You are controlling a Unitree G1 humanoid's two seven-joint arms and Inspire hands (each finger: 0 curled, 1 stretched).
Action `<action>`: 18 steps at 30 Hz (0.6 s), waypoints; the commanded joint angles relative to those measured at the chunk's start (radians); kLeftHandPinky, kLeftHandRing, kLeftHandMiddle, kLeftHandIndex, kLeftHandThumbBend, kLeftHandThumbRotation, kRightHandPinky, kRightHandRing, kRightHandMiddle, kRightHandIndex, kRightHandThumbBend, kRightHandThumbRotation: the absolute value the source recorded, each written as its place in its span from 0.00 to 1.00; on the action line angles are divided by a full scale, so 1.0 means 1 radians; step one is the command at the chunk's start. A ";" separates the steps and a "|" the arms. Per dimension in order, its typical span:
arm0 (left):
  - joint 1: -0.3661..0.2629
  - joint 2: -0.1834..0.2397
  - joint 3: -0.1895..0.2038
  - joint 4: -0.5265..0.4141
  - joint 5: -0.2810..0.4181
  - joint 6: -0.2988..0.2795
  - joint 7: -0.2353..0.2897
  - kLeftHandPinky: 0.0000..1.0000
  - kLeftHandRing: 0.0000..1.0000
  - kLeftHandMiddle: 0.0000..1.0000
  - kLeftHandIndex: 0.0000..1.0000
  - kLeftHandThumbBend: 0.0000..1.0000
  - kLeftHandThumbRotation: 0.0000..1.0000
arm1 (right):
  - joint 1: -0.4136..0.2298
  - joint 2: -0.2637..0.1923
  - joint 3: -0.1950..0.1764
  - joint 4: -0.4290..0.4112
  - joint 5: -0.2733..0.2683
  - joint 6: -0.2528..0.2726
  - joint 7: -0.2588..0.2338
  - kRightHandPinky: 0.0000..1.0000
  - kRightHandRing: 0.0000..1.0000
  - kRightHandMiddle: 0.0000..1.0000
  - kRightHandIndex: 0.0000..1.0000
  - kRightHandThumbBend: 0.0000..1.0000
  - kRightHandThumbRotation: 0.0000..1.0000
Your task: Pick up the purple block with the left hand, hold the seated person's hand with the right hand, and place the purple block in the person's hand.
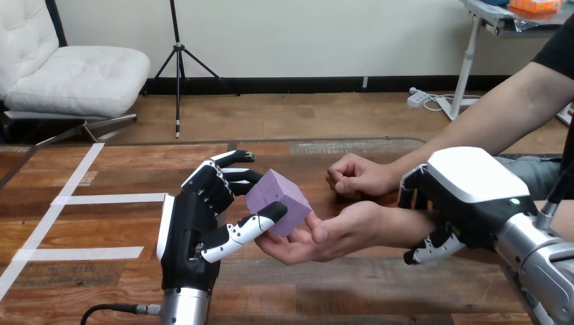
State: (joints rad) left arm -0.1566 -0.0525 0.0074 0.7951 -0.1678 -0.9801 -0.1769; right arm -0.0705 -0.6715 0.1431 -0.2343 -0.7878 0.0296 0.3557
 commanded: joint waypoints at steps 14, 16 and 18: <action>-0.042 -0.088 -0.029 -0.021 0.000 0.008 -0.016 0.55 0.49 0.51 0.62 0.75 0.00 | -0.108 0.013 -0.020 -0.042 0.008 -0.056 -0.035 0.32 0.38 0.46 0.49 0.81 0.00; -0.039 -0.089 -0.033 -0.022 -0.005 0.011 -0.022 0.55 0.49 0.51 0.62 0.75 0.00 | -0.110 0.013 -0.020 -0.041 0.005 -0.063 -0.040 0.32 0.38 0.46 0.49 0.81 0.00; -0.037 -0.090 -0.036 -0.022 -0.008 0.012 -0.027 0.54 0.48 0.51 0.62 0.75 0.00 | -0.111 0.014 -0.020 -0.040 0.001 -0.069 -0.045 0.32 0.38 0.46 0.49 0.81 0.00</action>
State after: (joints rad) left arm -0.1564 -0.0528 -0.0116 0.7951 -0.1672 -0.9678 -0.1903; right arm -0.0902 -0.6713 0.1431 -0.2344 -0.7867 -0.0243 0.3521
